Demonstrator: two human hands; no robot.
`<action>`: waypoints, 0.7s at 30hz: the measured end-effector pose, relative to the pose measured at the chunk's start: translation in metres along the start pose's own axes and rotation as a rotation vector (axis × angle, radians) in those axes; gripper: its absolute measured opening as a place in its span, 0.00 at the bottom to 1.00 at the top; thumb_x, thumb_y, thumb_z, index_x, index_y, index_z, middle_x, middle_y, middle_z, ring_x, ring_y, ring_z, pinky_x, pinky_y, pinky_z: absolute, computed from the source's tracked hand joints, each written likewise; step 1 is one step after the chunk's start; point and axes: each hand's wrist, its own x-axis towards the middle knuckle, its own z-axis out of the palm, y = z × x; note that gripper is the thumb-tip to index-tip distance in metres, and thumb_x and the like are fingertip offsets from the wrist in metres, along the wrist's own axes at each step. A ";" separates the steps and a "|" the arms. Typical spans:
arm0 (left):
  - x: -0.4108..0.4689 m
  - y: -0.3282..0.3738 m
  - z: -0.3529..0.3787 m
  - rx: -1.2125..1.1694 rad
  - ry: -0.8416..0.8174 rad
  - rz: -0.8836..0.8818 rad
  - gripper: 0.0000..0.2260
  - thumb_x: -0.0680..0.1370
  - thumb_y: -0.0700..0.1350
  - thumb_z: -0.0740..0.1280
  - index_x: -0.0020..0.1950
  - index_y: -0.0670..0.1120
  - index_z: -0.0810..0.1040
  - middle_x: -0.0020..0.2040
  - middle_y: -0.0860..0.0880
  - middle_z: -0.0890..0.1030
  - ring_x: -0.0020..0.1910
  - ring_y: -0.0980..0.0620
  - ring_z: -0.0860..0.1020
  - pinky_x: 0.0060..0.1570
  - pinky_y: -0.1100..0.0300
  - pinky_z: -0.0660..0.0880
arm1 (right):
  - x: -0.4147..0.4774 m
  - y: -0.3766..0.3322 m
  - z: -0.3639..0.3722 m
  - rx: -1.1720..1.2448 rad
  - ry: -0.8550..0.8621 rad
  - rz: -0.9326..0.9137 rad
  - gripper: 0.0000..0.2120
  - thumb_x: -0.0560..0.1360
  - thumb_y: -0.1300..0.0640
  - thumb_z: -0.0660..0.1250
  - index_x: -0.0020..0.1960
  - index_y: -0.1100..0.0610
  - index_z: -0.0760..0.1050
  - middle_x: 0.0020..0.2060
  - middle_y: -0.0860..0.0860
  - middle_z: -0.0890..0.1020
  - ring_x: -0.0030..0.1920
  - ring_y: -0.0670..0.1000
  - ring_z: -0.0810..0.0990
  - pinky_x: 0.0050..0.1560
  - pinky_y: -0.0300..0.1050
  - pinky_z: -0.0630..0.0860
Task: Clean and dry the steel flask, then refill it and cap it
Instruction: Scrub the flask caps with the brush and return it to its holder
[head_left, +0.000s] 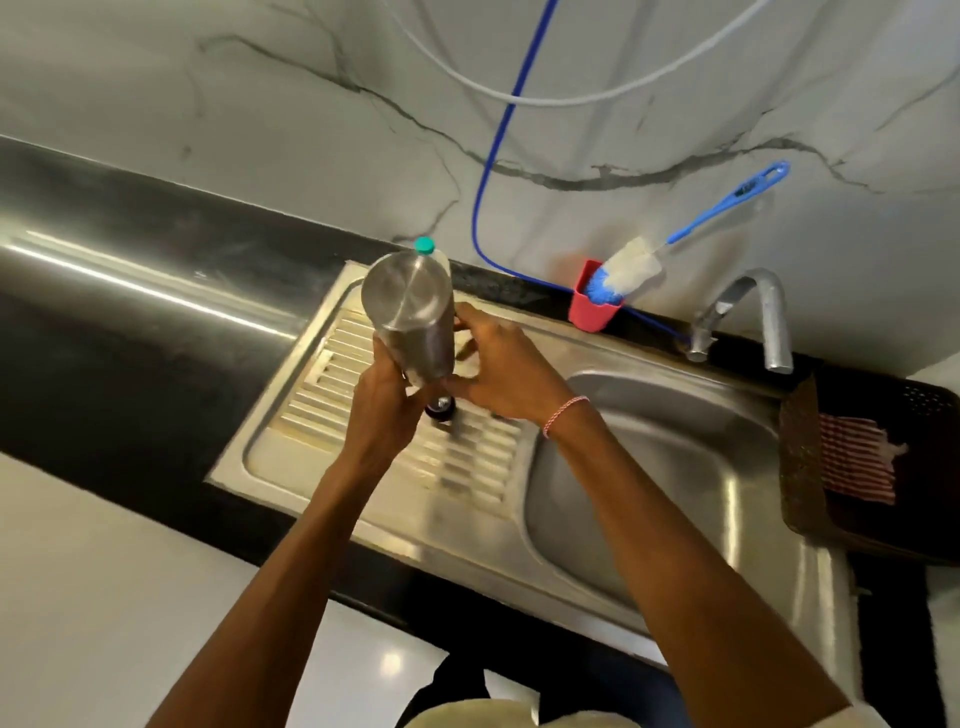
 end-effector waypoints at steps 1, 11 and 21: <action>0.003 -0.004 -0.011 -0.019 -0.001 0.016 0.32 0.77 0.52 0.75 0.75 0.39 0.69 0.62 0.54 0.78 0.53 0.60 0.81 0.49 0.75 0.74 | 0.011 -0.009 0.007 -0.030 0.007 -0.033 0.38 0.68 0.49 0.80 0.73 0.51 0.67 0.62 0.51 0.81 0.54 0.53 0.82 0.54 0.50 0.81; 0.029 -0.074 -0.057 -0.206 -0.092 -0.159 0.29 0.76 0.26 0.70 0.72 0.46 0.68 0.63 0.52 0.77 0.59 0.65 0.80 0.55 0.64 0.80 | 0.091 -0.013 0.083 -0.013 0.042 -0.112 0.36 0.65 0.54 0.83 0.68 0.58 0.71 0.56 0.56 0.83 0.51 0.54 0.83 0.51 0.42 0.79; 0.020 -0.120 -0.035 -0.132 -0.161 -0.218 0.28 0.80 0.34 0.69 0.78 0.41 0.63 0.72 0.43 0.75 0.67 0.49 0.75 0.63 0.63 0.76 | 0.110 0.020 0.127 -0.041 -0.057 0.033 0.42 0.59 0.52 0.85 0.69 0.57 0.72 0.55 0.56 0.84 0.52 0.57 0.83 0.55 0.53 0.81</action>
